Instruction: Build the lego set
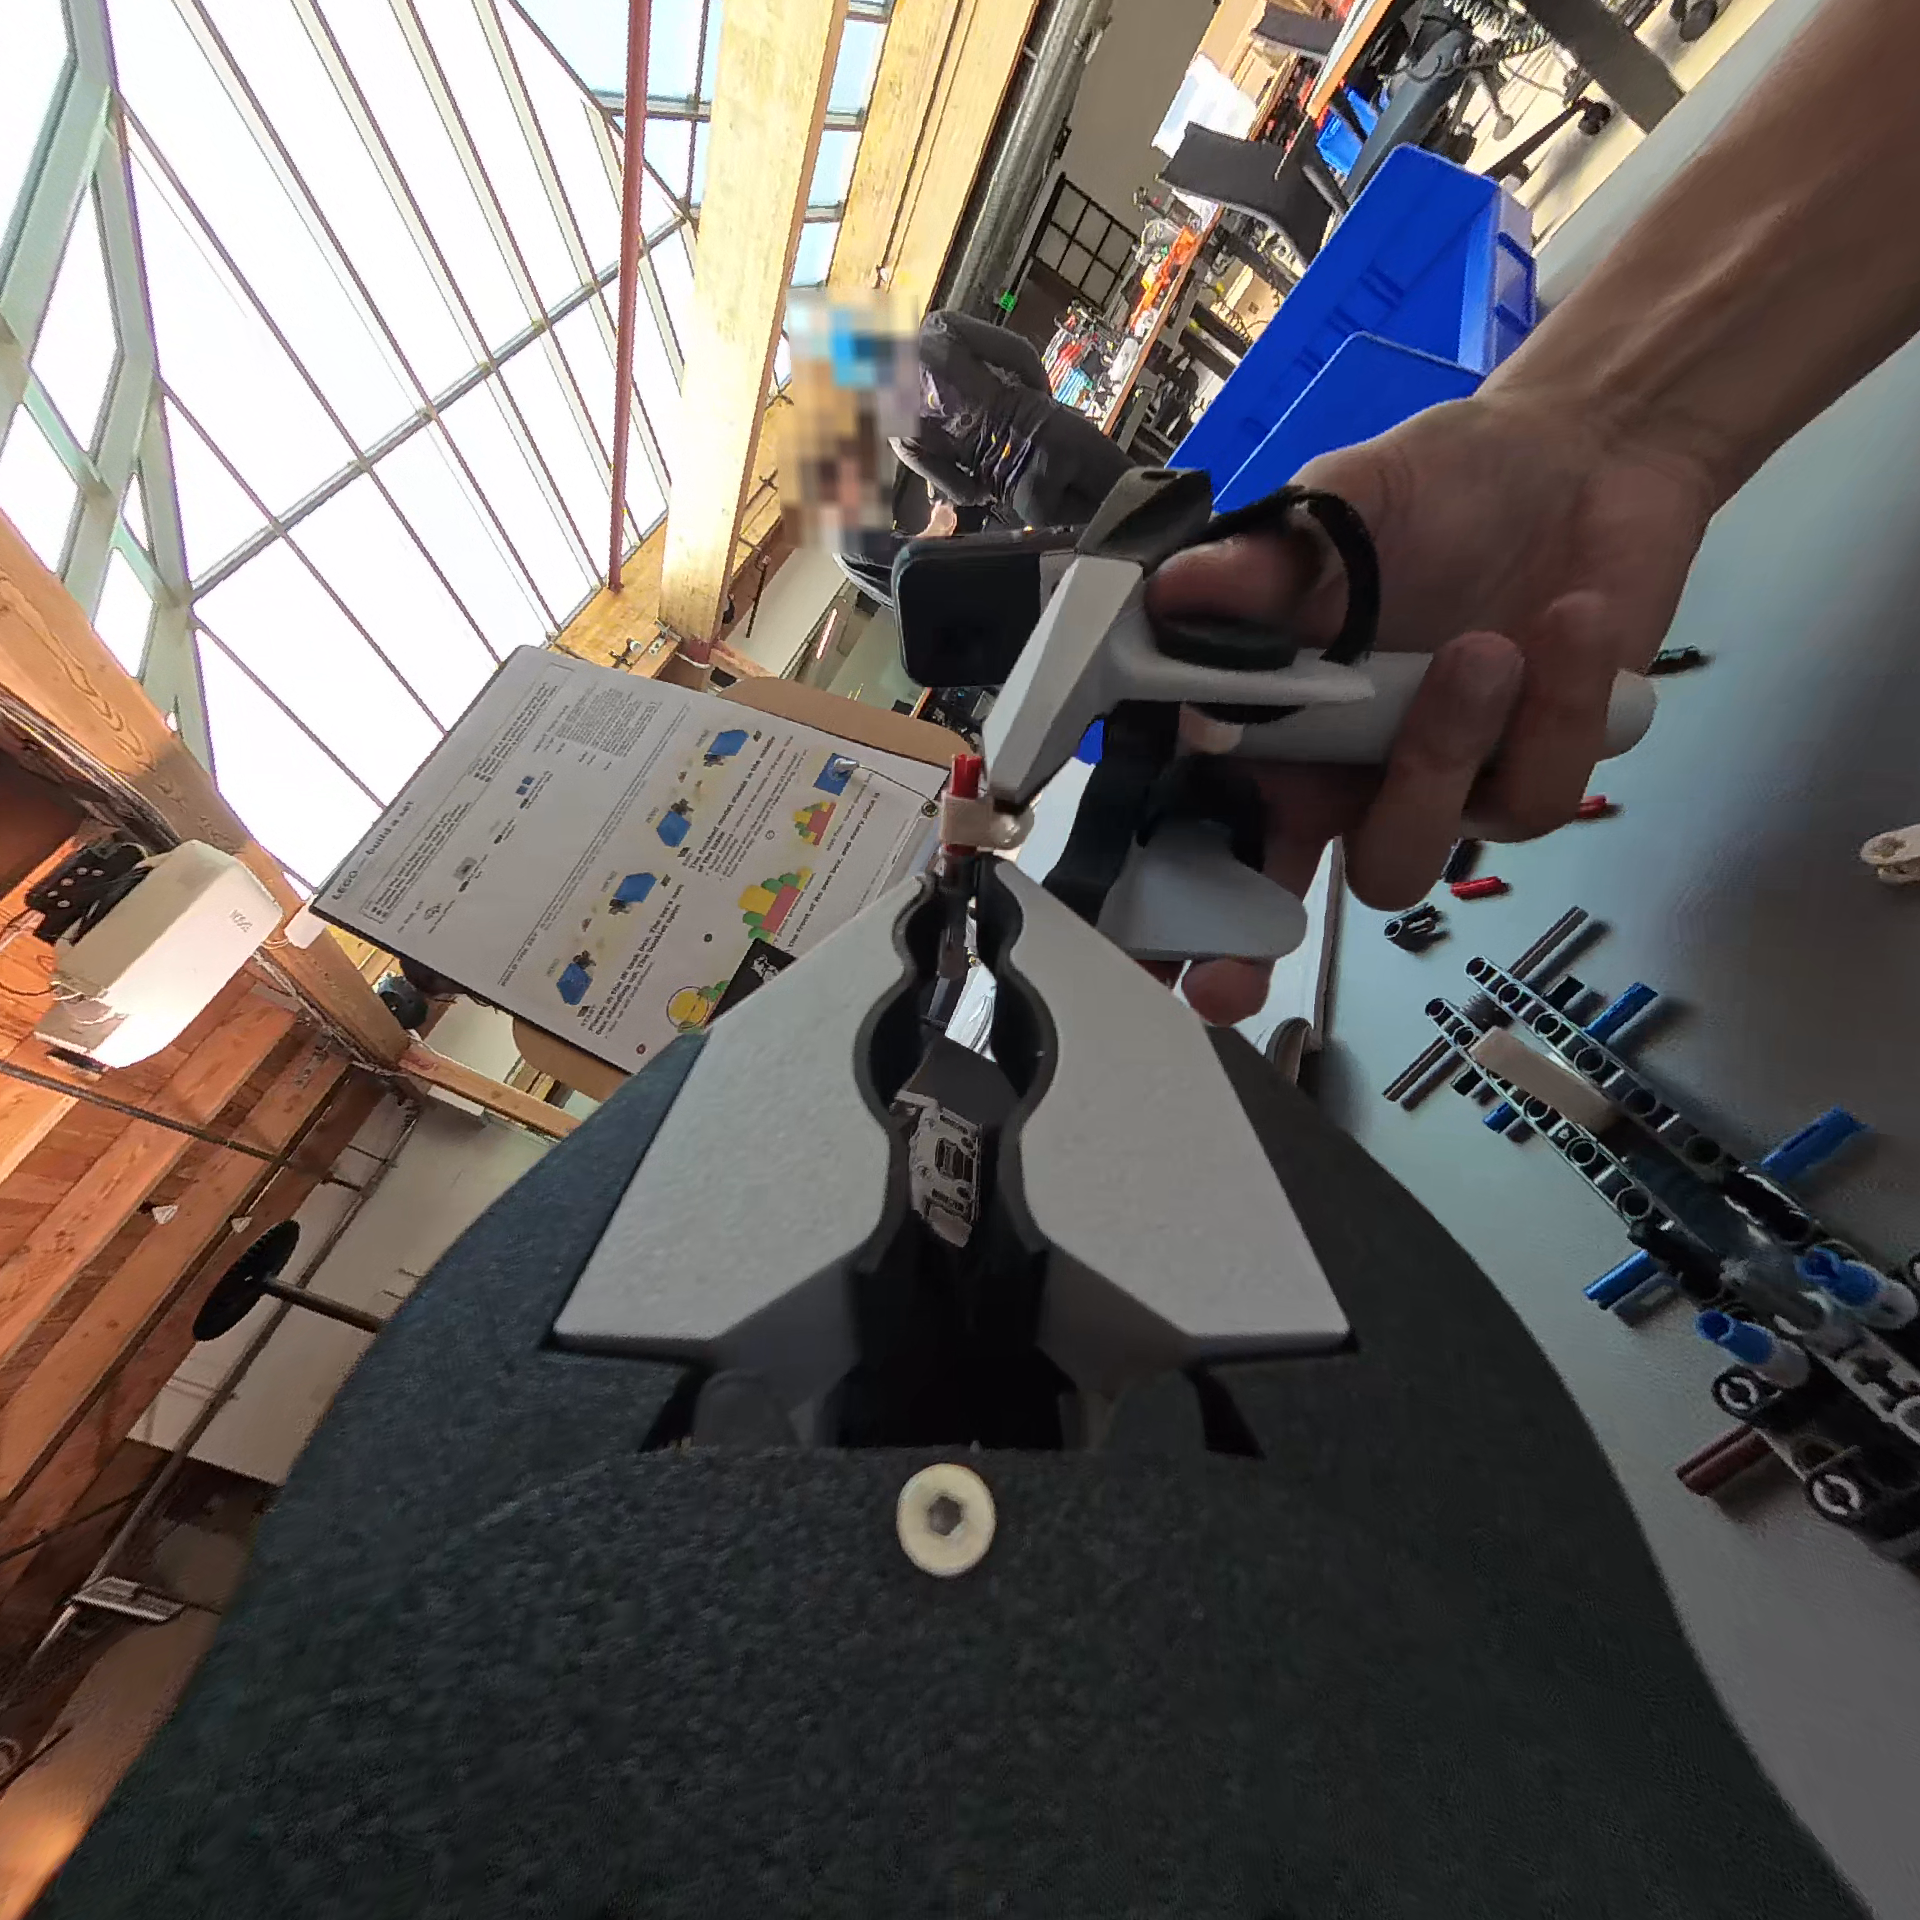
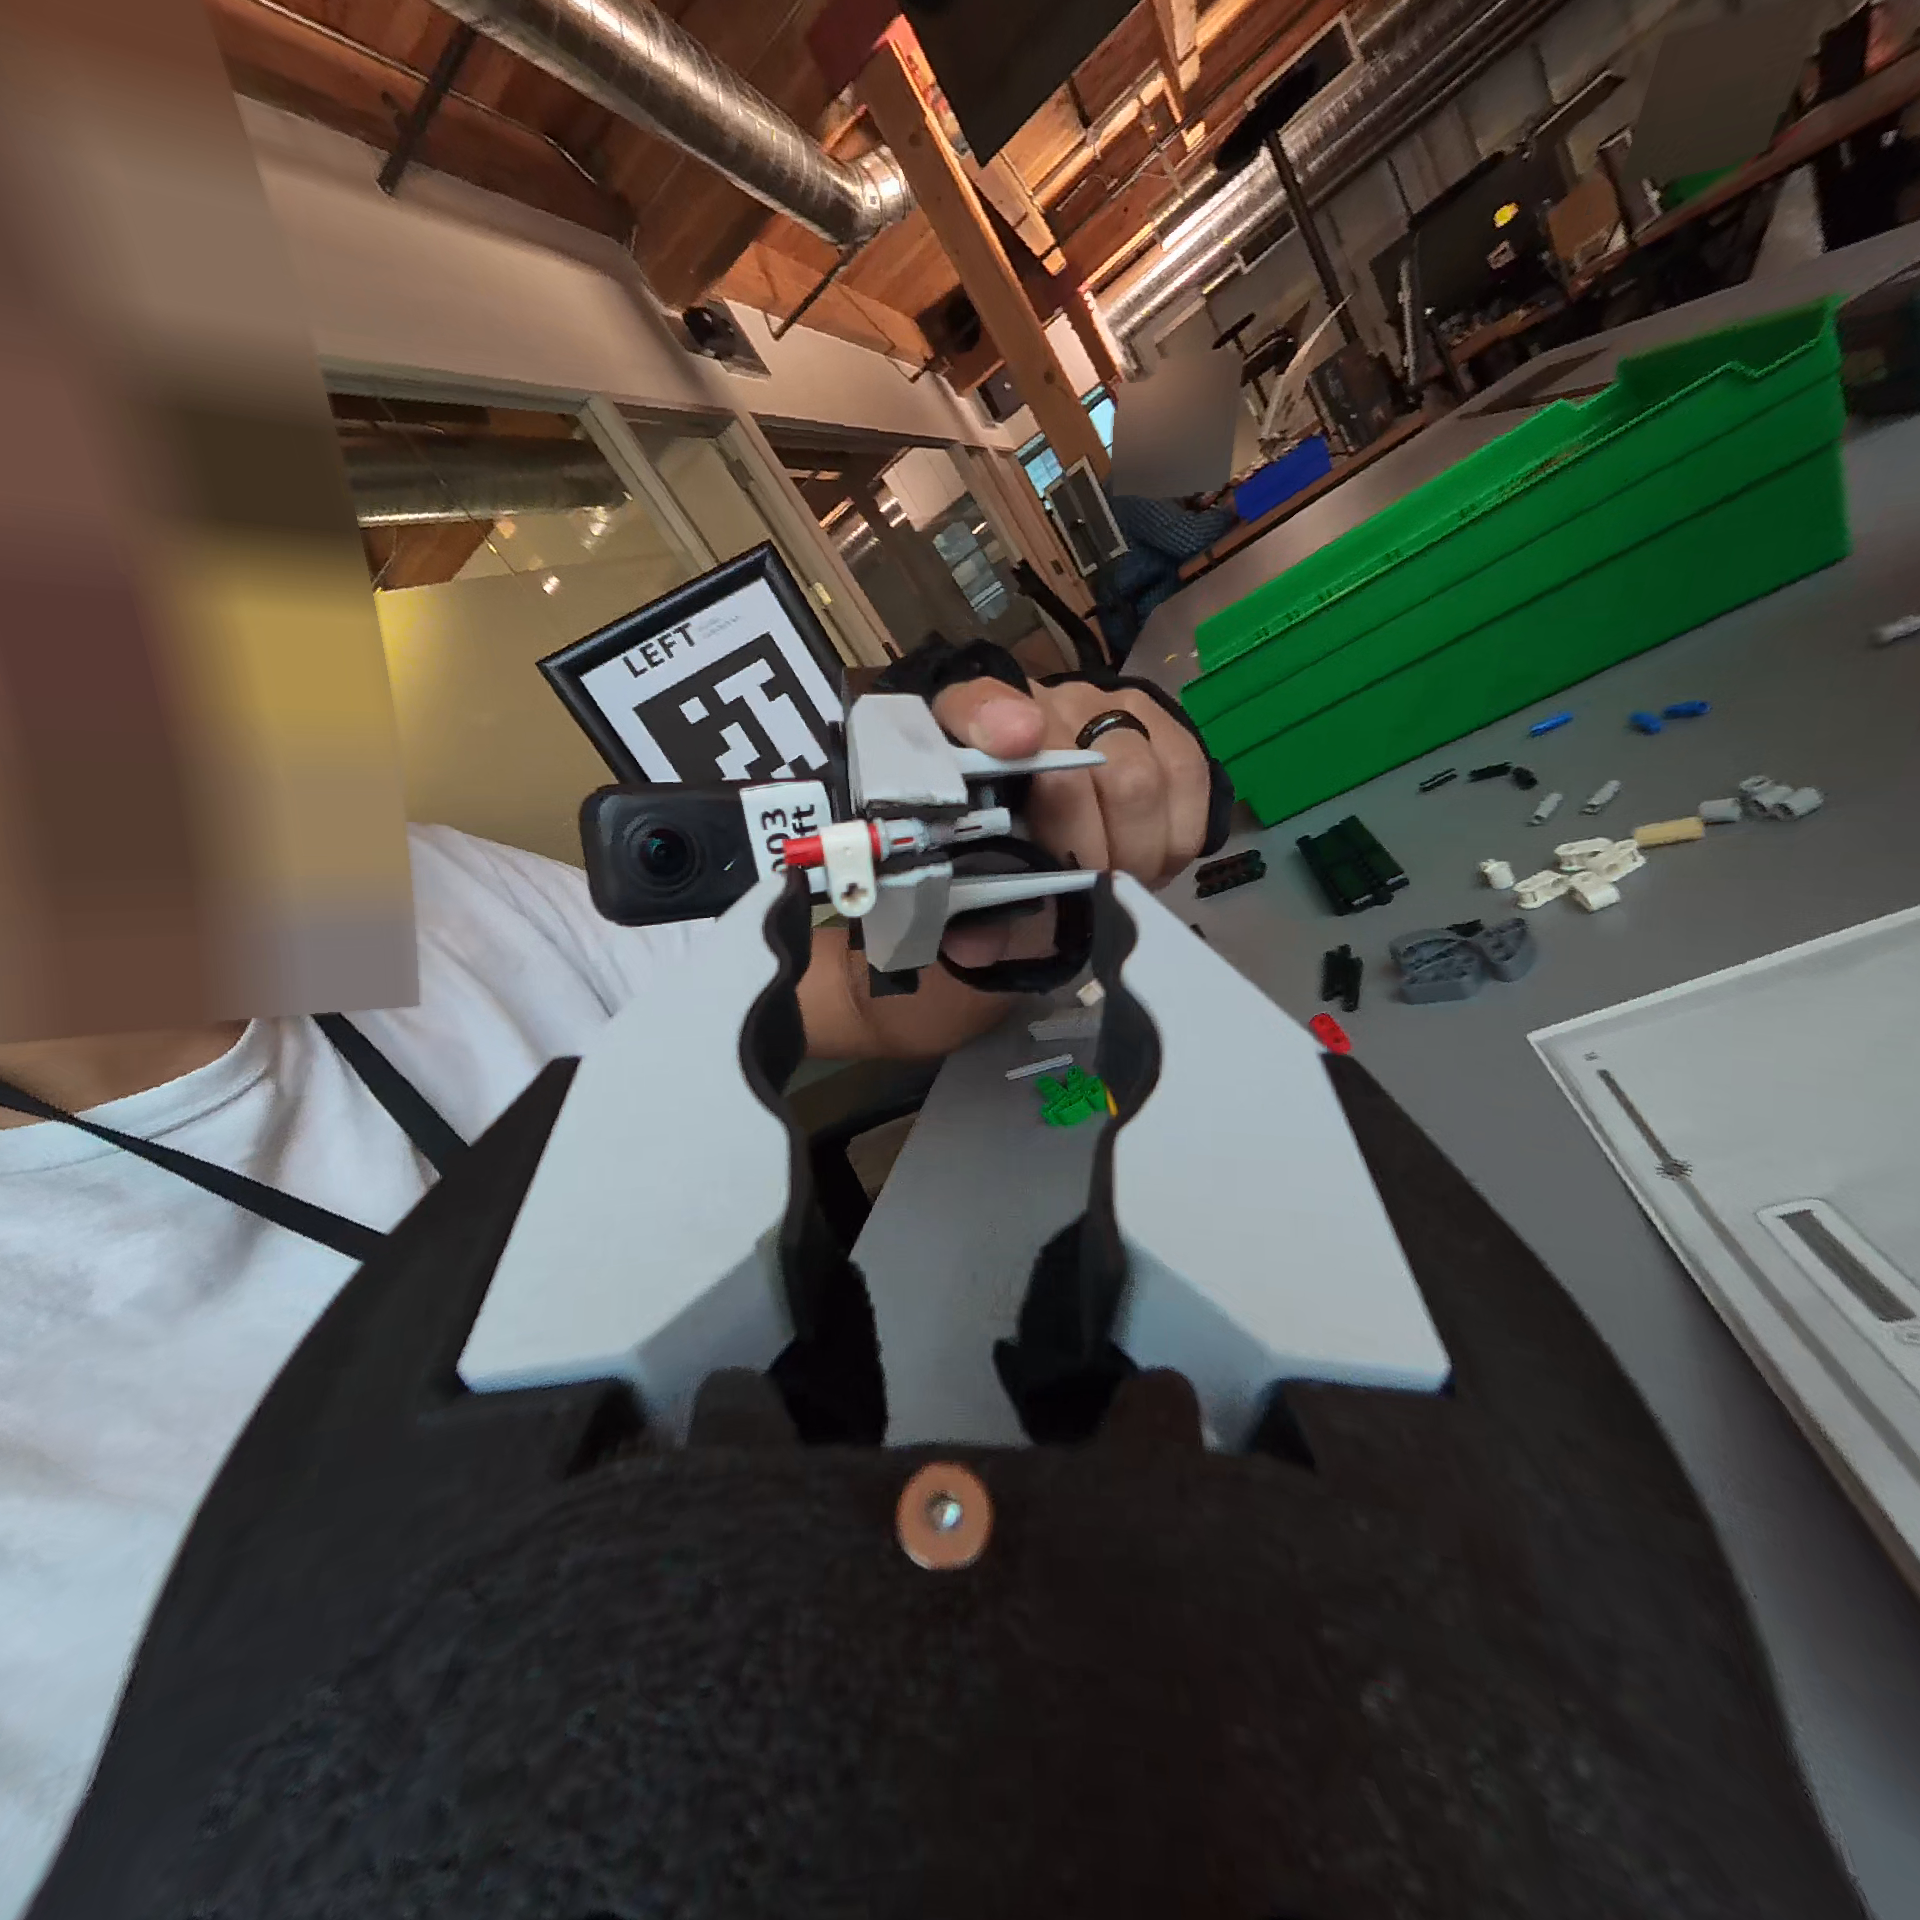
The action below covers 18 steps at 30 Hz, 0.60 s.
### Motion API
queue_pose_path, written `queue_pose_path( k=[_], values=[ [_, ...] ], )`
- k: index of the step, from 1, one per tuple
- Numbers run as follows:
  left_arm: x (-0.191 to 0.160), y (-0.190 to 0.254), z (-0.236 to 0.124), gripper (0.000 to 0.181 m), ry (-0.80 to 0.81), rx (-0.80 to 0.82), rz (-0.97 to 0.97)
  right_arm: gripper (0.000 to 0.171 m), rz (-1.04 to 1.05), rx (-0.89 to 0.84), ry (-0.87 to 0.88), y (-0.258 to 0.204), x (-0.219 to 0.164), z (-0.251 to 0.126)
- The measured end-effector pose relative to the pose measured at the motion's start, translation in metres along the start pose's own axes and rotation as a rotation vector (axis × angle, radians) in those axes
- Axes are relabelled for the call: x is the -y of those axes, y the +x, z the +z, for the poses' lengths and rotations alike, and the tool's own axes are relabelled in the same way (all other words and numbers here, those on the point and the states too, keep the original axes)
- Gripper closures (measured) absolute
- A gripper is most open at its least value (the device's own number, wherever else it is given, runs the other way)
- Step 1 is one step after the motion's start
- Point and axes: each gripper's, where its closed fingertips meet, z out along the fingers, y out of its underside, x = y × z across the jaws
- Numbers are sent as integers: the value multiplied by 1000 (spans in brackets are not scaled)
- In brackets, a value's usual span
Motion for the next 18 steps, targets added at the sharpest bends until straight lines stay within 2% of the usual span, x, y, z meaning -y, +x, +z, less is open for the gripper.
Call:
queue_pose_path(
  k=[5, 6, 7, 8, 11, 18],
  values=[
    [3, 3, 1, 178, 19, -10, -24, 135, 34, 107, 6, -14, -3, 1],
    [2, 3, 1, 177, 16, -20, -44, 121, 36, 171, 15, -22, -3, 0],
    [0, 4, 1, 177, 14, -23, -53, 118, 56, 229, 39, -30, 0, -2],
    [-2, 3, 1, 177, 11, -20, -57, 118, 71, 234, 41, -30, 1, -2],
    [-1, 5, 2, 178, 11, -8, -32, 133, 48, 175, 53, -22, 2, -1],
    [6, 6, -1, 178, 41, -27, -1, 142, 125, 241, 82, -25, 1, -1]
  ],
)
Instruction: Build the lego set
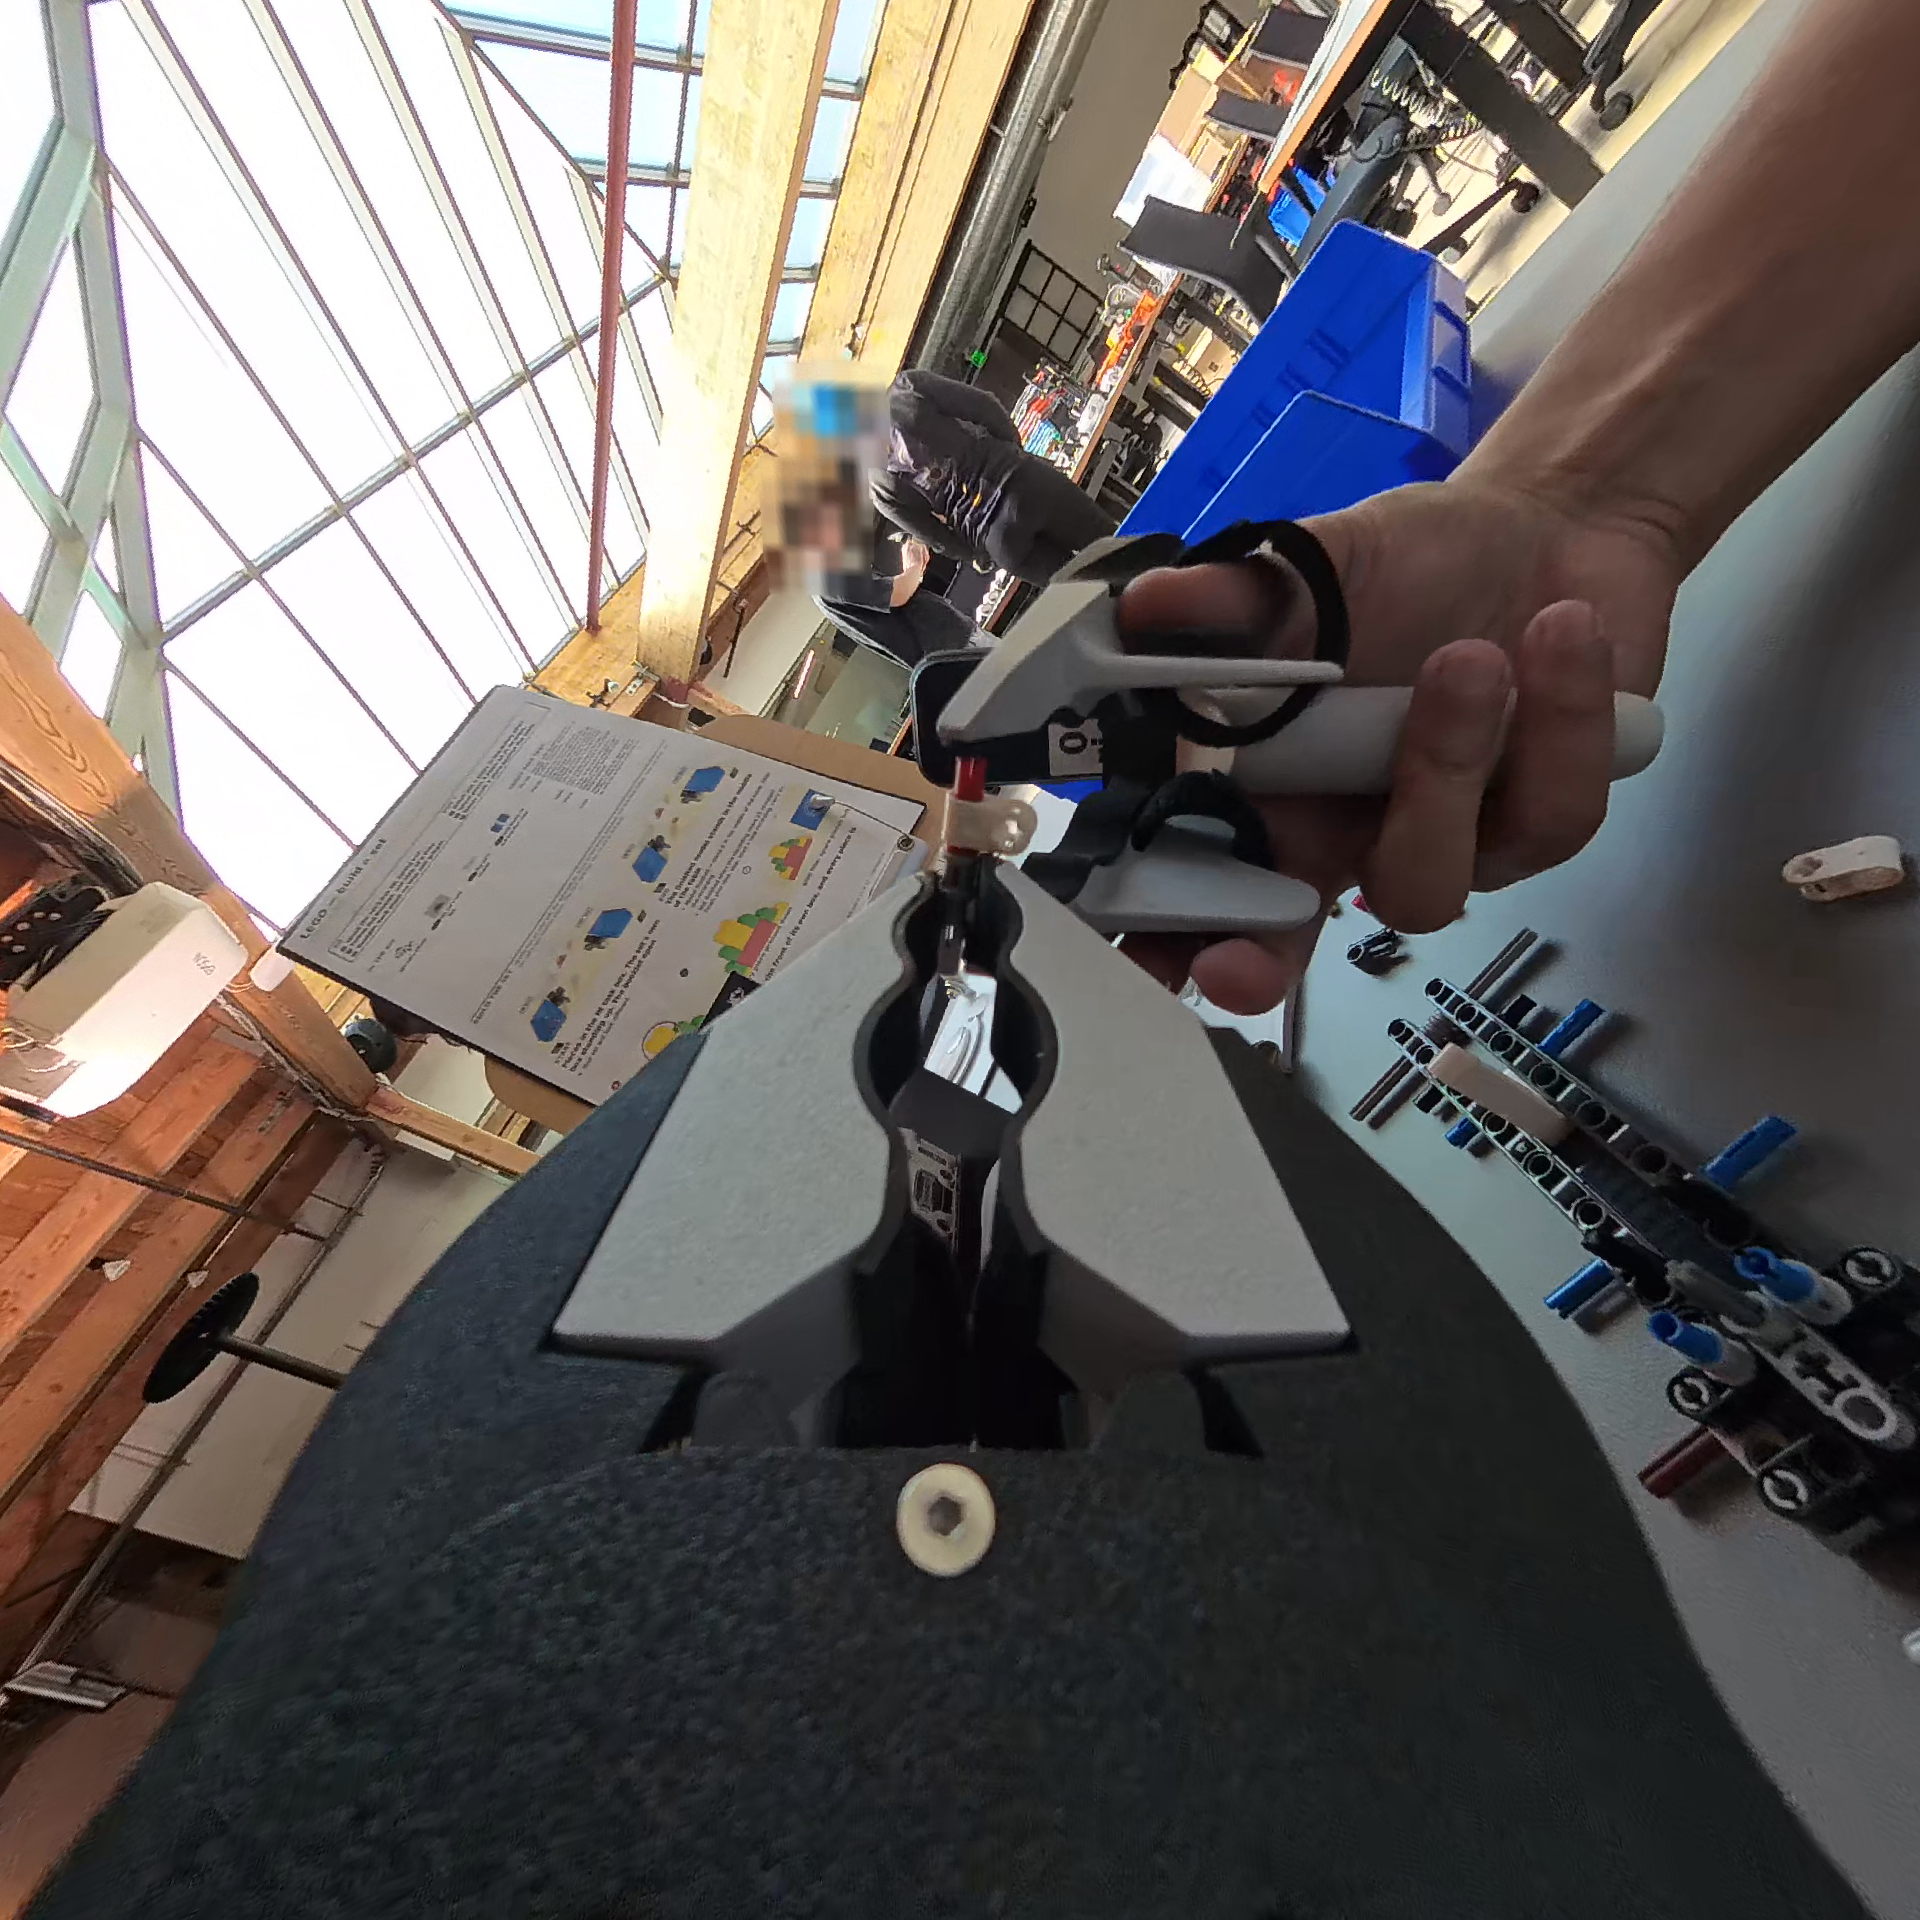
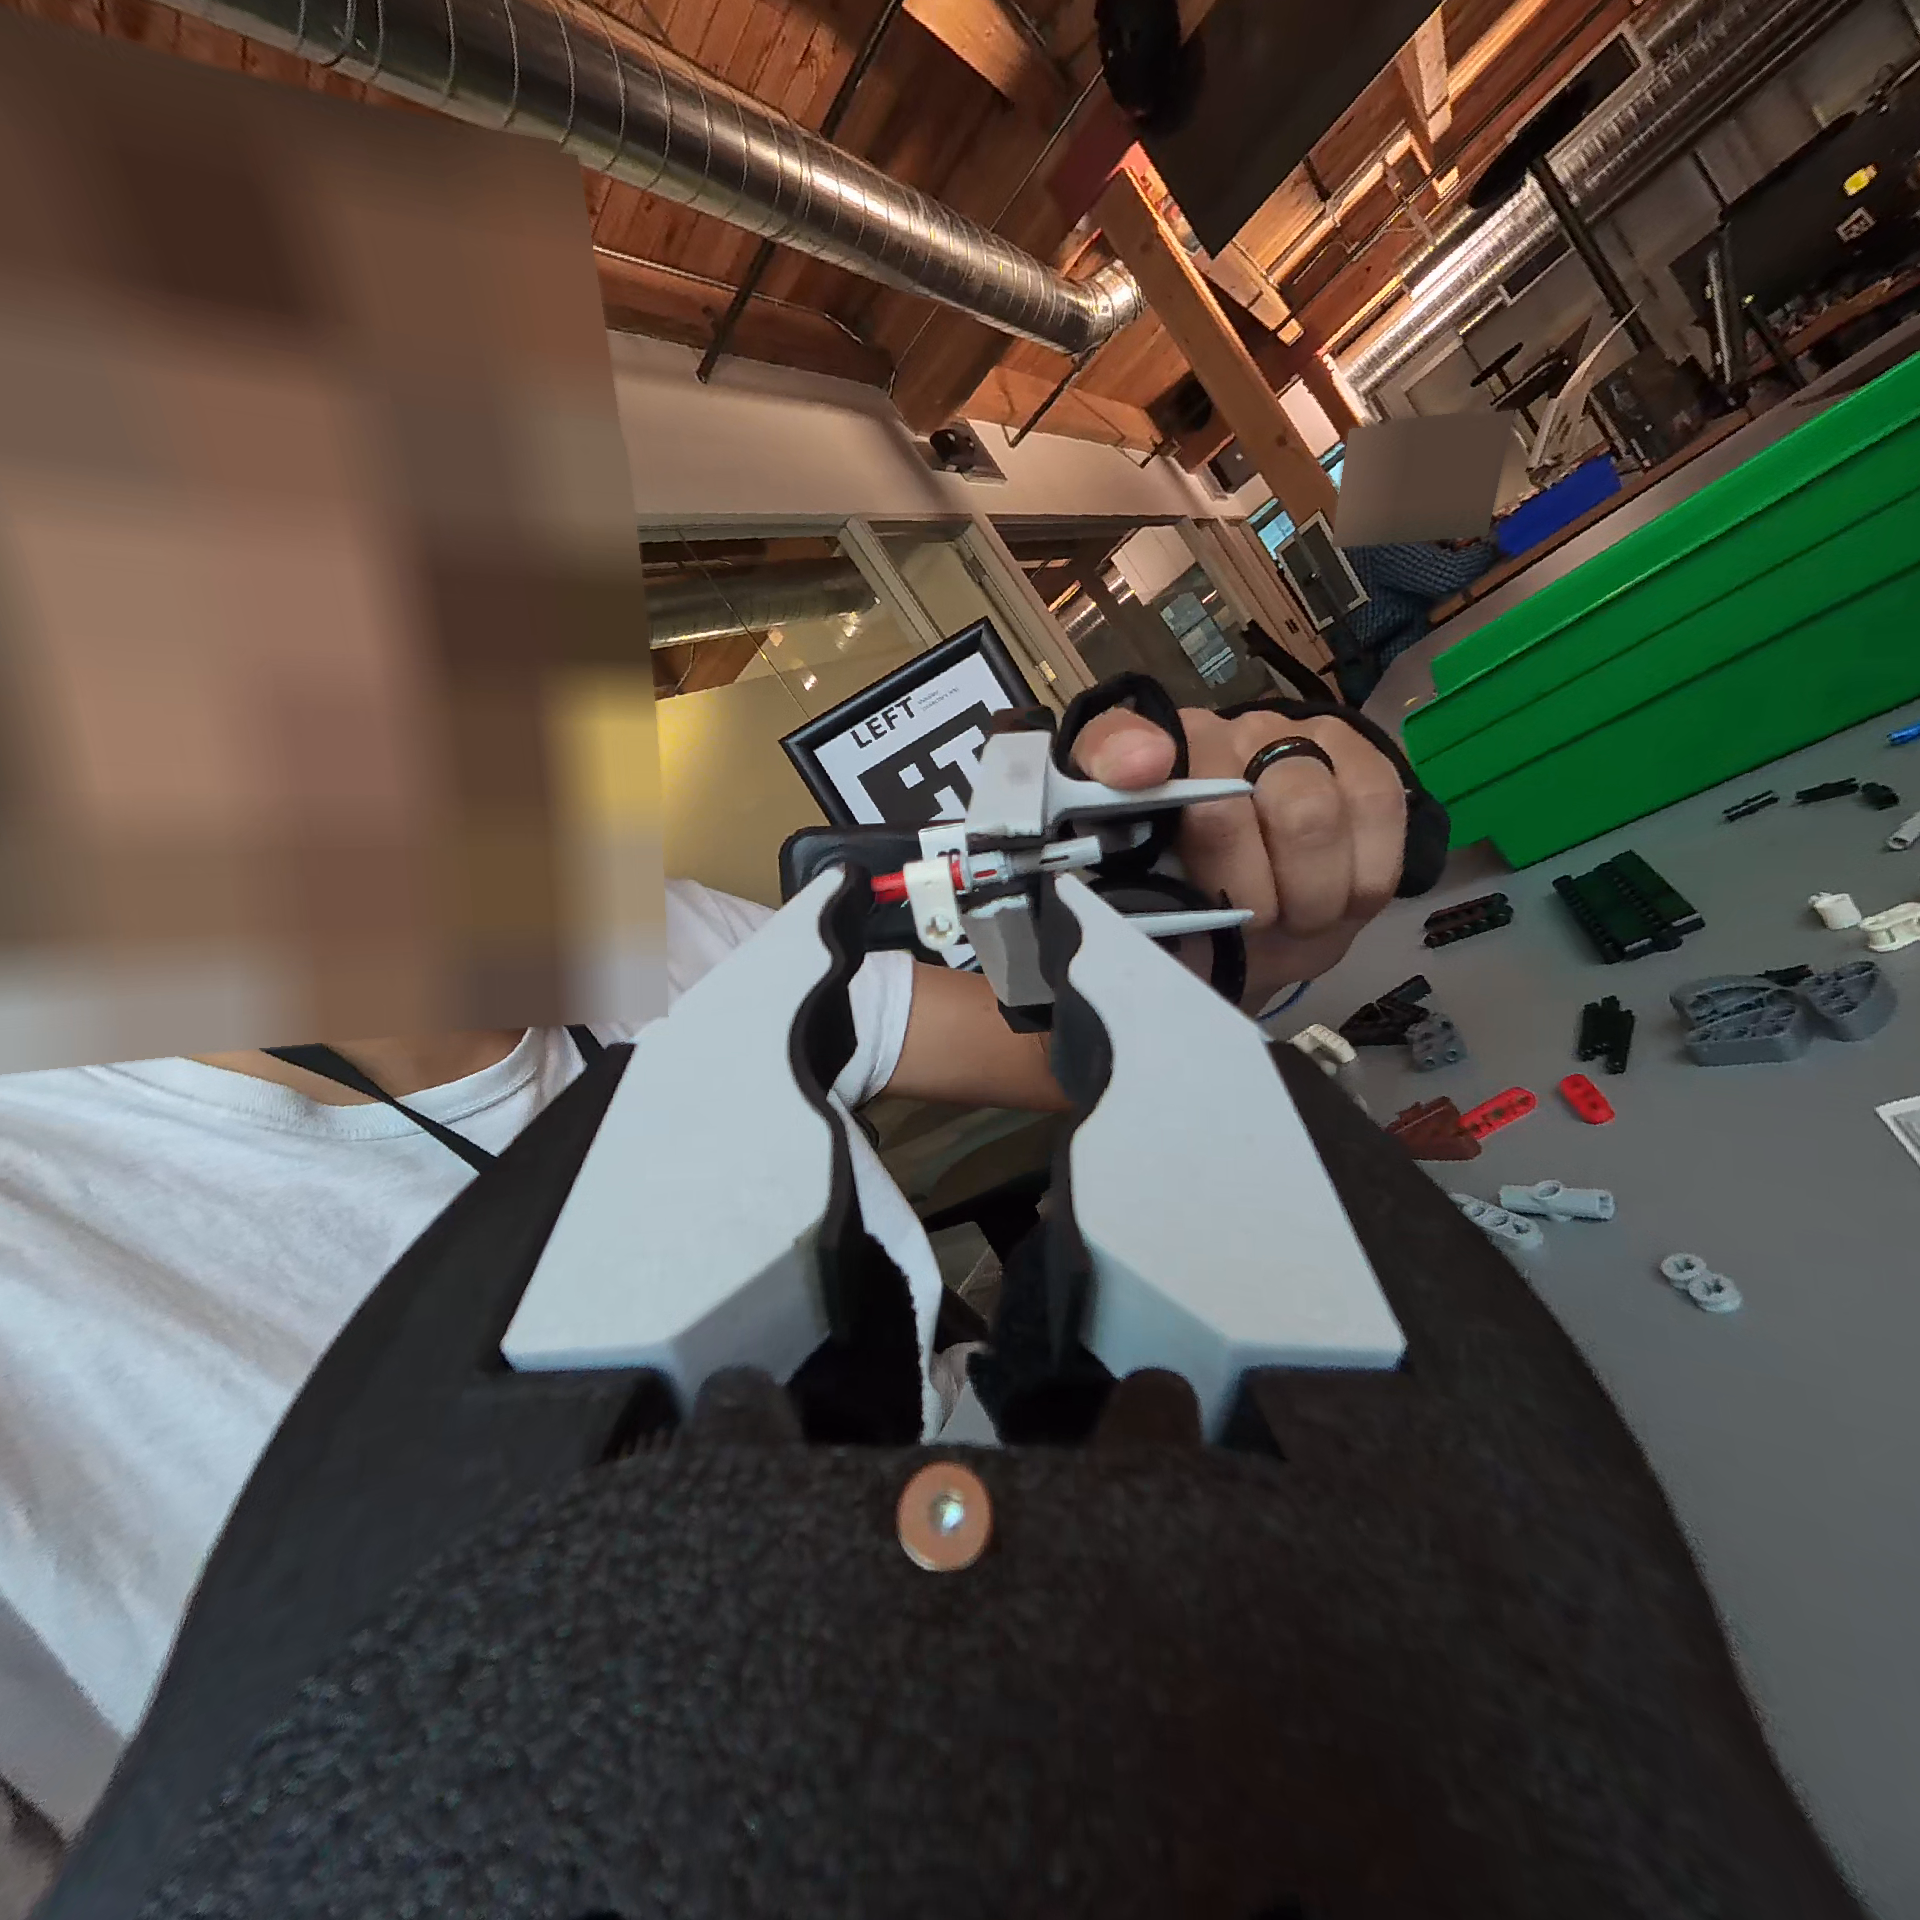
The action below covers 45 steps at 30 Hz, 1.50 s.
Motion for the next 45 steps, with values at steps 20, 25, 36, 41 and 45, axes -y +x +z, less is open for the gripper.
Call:
queue_pose_path(
  k=[20, 25, 36, 41, 45],
  values=[
    [3, 0, -2, 178, 12, -16, 3, 139, 67, 9, 42, 5, 5, -1],
    [-1, 0, -2, 177, -12, -11, 38, 145, 81, -1, 47, 8, 5, -2],
    [1, 0, -3, 178, -21, -23, -16, 152, -18, -39, 2, 5, 3, 0],
    [2, 0, -4, 179, -37, -10, 19, 153, 16, -22, -10, 4, 2, 0],
    [0, 0, -4, 179, -59, -3, 31, 154, 59, 3, 26, 6, 3, -1]
  ],
)
